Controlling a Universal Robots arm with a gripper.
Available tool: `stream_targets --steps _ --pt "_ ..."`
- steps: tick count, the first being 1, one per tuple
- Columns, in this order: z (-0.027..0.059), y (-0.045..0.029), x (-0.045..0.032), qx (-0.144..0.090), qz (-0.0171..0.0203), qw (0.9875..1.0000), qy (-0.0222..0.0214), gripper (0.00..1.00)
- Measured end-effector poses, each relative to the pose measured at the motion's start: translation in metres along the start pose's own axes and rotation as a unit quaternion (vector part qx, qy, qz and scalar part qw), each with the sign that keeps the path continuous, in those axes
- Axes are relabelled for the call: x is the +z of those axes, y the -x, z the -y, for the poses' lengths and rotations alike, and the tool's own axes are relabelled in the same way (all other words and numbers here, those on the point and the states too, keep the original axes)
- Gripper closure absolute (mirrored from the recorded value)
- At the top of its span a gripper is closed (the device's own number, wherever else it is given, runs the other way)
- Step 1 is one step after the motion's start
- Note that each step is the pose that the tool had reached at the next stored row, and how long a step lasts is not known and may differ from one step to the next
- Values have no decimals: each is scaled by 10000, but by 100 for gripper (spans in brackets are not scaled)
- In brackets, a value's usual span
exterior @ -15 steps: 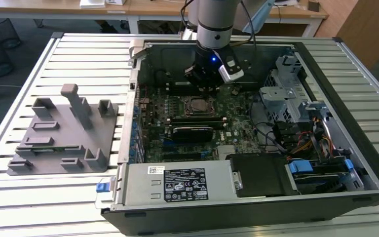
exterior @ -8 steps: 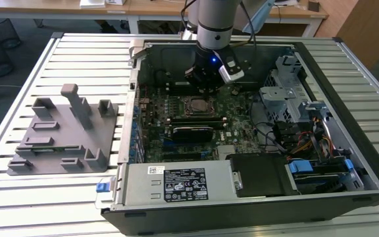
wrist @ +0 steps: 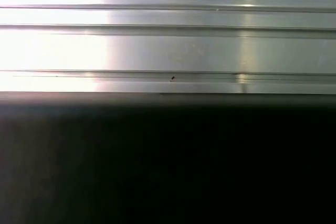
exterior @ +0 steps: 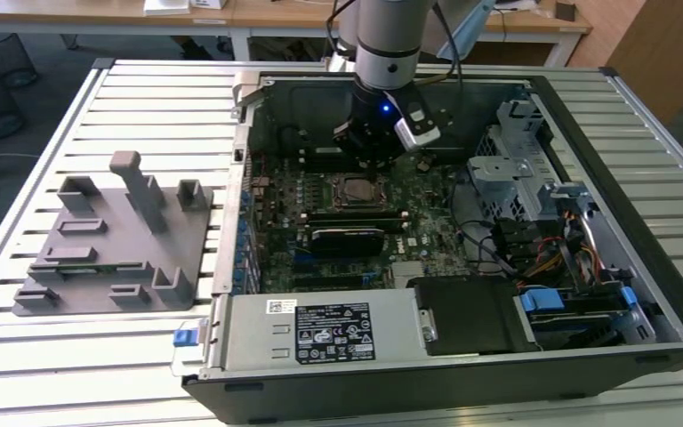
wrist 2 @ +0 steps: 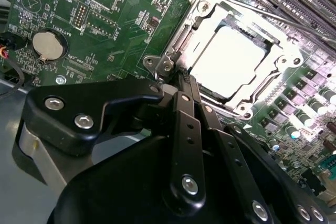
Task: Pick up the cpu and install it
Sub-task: 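Install the first cpu locking lever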
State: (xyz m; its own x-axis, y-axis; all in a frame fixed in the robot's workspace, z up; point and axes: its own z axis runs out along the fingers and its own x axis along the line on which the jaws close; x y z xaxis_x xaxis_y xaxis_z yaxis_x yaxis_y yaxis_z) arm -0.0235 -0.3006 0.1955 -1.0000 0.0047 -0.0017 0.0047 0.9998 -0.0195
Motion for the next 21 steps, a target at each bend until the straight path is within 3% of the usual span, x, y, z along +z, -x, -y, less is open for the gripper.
stream_targets --steps 11,14,21 --pt "-3 0 1 1 -1 9994 353 88" --pt "-4 0 -20 2 0 9993 384 88" --pt "12 1 -95 1 -2 9993 383 88"
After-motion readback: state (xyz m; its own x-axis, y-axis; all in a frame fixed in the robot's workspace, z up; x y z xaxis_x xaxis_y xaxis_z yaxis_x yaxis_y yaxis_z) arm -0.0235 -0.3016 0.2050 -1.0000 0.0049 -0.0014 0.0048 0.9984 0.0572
